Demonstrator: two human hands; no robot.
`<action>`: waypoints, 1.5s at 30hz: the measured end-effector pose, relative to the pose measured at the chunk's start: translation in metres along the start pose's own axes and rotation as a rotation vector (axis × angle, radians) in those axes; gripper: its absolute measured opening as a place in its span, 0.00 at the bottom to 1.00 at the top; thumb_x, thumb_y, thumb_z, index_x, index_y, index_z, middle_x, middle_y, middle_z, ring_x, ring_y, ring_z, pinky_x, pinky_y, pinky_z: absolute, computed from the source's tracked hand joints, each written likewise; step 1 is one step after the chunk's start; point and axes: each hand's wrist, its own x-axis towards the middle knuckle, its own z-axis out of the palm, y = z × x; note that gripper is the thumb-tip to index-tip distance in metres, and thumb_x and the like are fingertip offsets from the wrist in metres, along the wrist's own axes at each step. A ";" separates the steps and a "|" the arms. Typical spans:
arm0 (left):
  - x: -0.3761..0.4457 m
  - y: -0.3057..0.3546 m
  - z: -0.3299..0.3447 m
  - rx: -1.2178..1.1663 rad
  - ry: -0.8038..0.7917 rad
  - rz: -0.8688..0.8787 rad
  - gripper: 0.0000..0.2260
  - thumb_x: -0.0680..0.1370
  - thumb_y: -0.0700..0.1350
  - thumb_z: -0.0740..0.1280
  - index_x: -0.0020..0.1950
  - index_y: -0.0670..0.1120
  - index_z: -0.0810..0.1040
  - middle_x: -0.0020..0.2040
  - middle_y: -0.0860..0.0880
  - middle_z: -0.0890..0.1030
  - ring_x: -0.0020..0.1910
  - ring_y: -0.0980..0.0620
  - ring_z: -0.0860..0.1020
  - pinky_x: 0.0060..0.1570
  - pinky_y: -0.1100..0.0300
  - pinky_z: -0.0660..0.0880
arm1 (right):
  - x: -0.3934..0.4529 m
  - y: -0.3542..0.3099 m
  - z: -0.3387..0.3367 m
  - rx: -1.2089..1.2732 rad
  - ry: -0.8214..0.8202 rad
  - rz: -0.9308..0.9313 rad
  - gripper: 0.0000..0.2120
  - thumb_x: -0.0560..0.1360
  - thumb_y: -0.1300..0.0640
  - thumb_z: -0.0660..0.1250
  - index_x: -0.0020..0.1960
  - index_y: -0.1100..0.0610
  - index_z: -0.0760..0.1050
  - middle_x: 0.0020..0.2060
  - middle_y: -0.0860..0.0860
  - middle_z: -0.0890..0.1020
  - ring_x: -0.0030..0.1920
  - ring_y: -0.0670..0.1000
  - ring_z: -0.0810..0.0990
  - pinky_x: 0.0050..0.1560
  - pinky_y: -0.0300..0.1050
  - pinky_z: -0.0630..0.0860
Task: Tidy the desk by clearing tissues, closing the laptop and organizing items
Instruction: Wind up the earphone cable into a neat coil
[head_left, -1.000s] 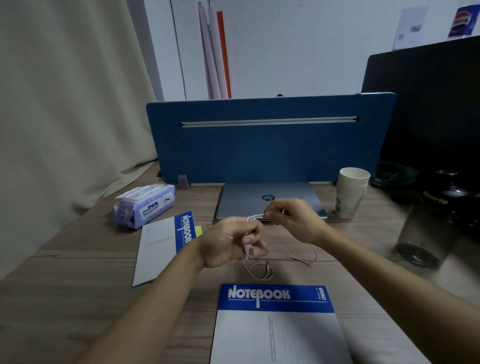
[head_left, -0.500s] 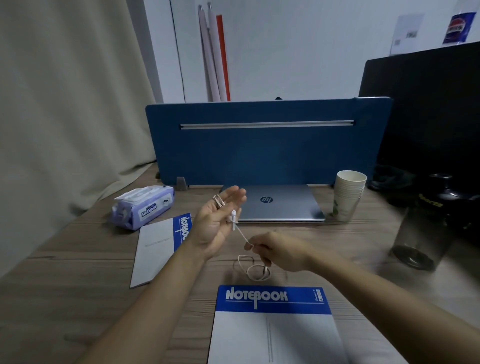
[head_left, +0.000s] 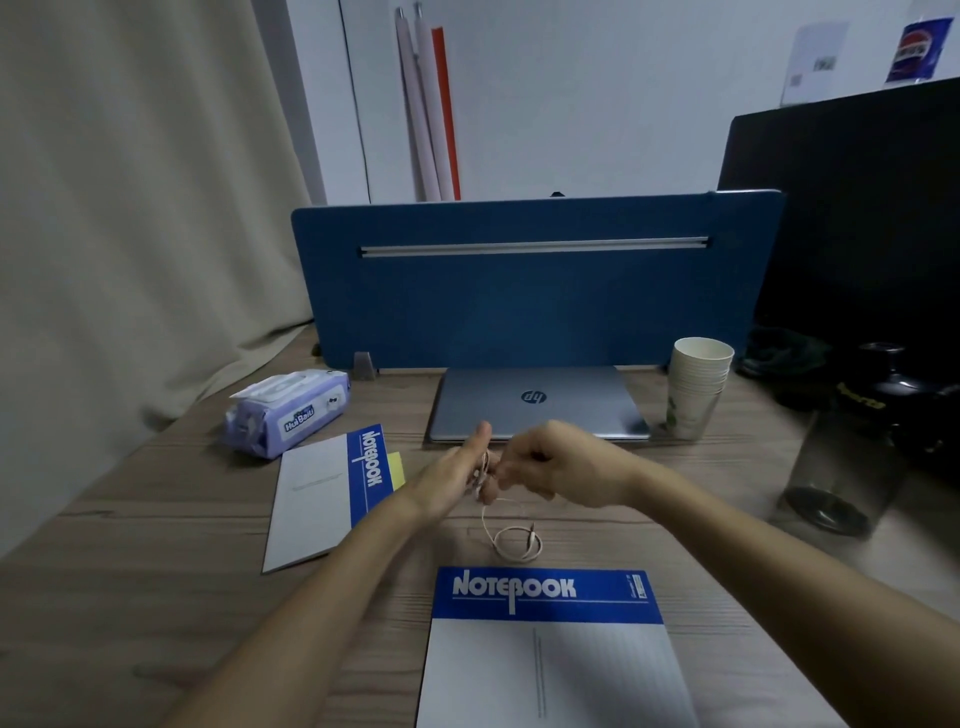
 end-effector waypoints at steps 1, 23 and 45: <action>-0.001 0.000 0.000 0.037 -0.029 -0.004 0.37 0.70 0.78 0.46 0.43 0.51 0.82 0.37 0.52 0.81 0.42 0.53 0.80 0.58 0.53 0.73 | 0.000 0.002 -0.004 0.033 0.058 0.007 0.11 0.79 0.53 0.63 0.39 0.48 0.78 0.25 0.44 0.75 0.25 0.41 0.70 0.29 0.34 0.67; -0.013 0.042 -0.015 -1.357 -0.225 0.359 0.08 0.76 0.37 0.64 0.49 0.42 0.82 0.37 0.51 0.80 0.43 0.52 0.82 0.56 0.52 0.79 | -0.001 0.022 0.023 0.410 0.048 0.186 0.11 0.82 0.60 0.58 0.50 0.57 0.79 0.32 0.52 0.75 0.33 0.53 0.80 0.43 0.53 0.83; -0.014 0.002 -0.002 0.081 -0.165 0.153 0.27 0.79 0.65 0.50 0.36 0.48 0.76 0.26 0.52 0.70 0.30 0.53 0.71 0.46 0.53 0.74 | 0.001 0.006 -0.009 0.049 0.081 0.073 0.07 0.77 0.53 0.67 0.41 0.52 0.79 0.27 0.38 0.77 0.27 0.38 0.73 0.28 0.31 0.66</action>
